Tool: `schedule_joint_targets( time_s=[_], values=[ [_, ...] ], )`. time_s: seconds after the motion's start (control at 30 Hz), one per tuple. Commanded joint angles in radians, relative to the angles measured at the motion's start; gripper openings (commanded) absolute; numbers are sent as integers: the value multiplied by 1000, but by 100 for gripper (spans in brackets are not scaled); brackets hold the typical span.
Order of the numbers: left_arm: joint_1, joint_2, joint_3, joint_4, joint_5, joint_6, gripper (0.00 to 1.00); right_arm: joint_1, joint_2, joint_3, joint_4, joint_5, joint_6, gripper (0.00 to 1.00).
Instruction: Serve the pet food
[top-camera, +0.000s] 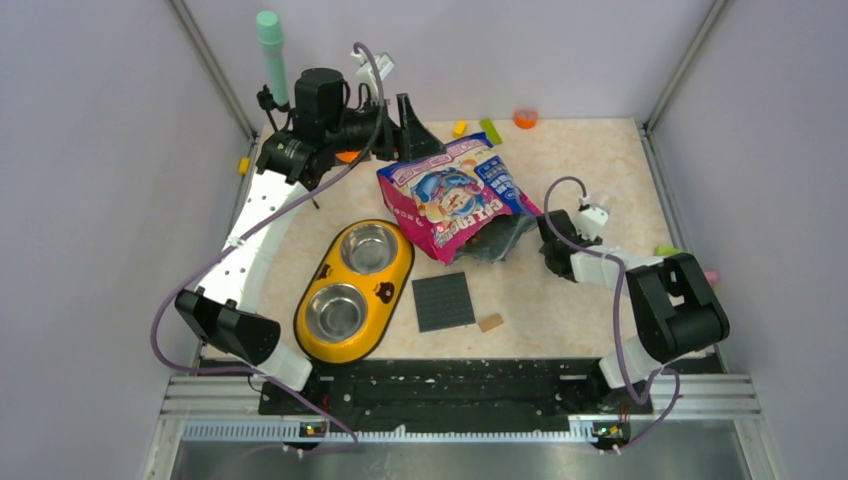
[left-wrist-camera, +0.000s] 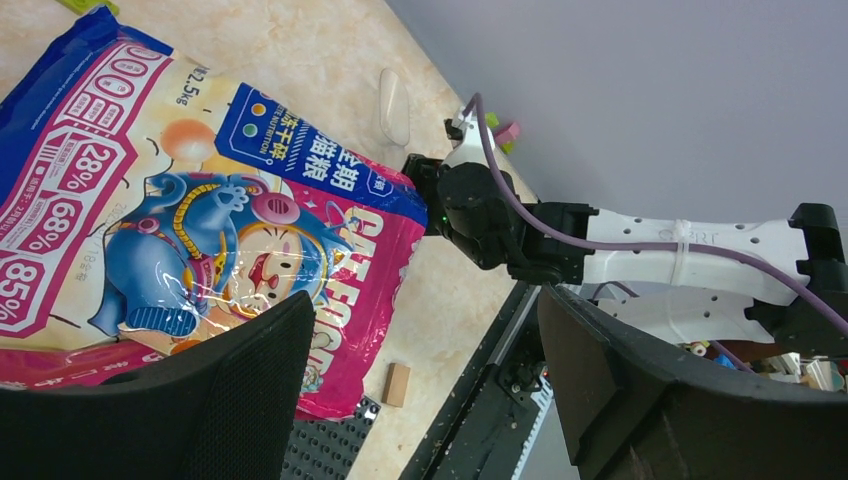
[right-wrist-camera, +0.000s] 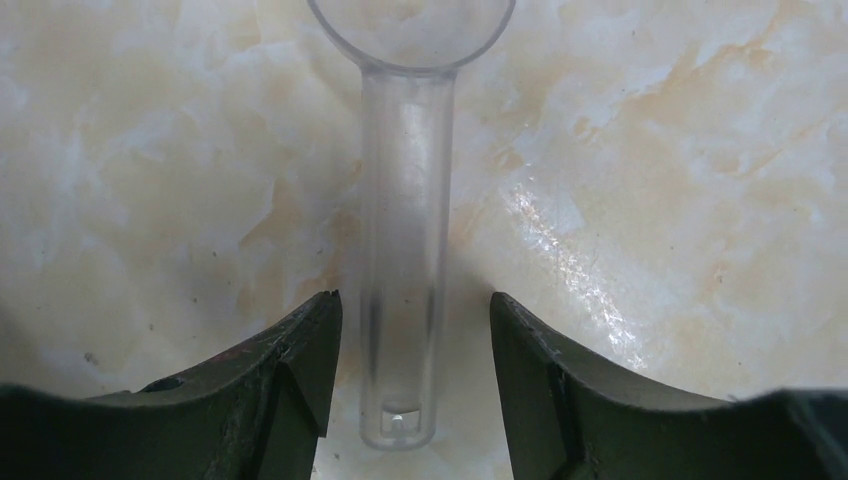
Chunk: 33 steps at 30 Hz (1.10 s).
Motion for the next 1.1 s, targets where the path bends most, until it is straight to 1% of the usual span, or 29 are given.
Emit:
schedule_joint_targets(
  time_s=[0.0, 0.17, 0.27, 0.3, 0.4, 0.5, 0.6, 0.7, 0.77, 0.9, 0.97, 1.07],
  values=[
    [3, -28, 22, 16, 15, 16, 86, 10, 54, 65, 36, 47, 3, 56],
    [3, -45, 10, 4, 4, 27, 86, 10, 81, 83, 44, 60, 11, 50],
    [4, -54, 2, 4, -2, 29, 86, 11, 97, 96, 41, 73, 23, 48],
    [4, -57, -2, 4, -5, 28, 86, 10, 100, 96, 41, 75, 30, 48],
    [4, -66, -13, 8, -7, 25, 86, 13, 98, 71, 58, 84, 57, 56],
    [3, -76, -39, 17, 2, 22, 86, 32, 94, 40, 101, 126, 77, 57],
    [5, -116, -130, 75, 24, 24, 86, 69, 107, 41, 152, 210, 75, 57],
    [4, -166, -233, 141, 36, 20, 86, 72, 146, 81, 121, 237, 118, 56],
    [4, -189, -276, 167, 38, 19, 86, 78, 169, 101, 92, 260, 147, 54],
    [3, -238, -349, 221, 51, 15, 85, 82, 185, 84, 100, 280, 214, 51],
    [3, -253, -374, 232, 55, 18, 86, 85, 194, 76, 101, 285, 233, 48],
    [4, -268, -407, 255, 68, 17, 86, 91, 194, 74, 105, 300, 233, 46]
  ],
)
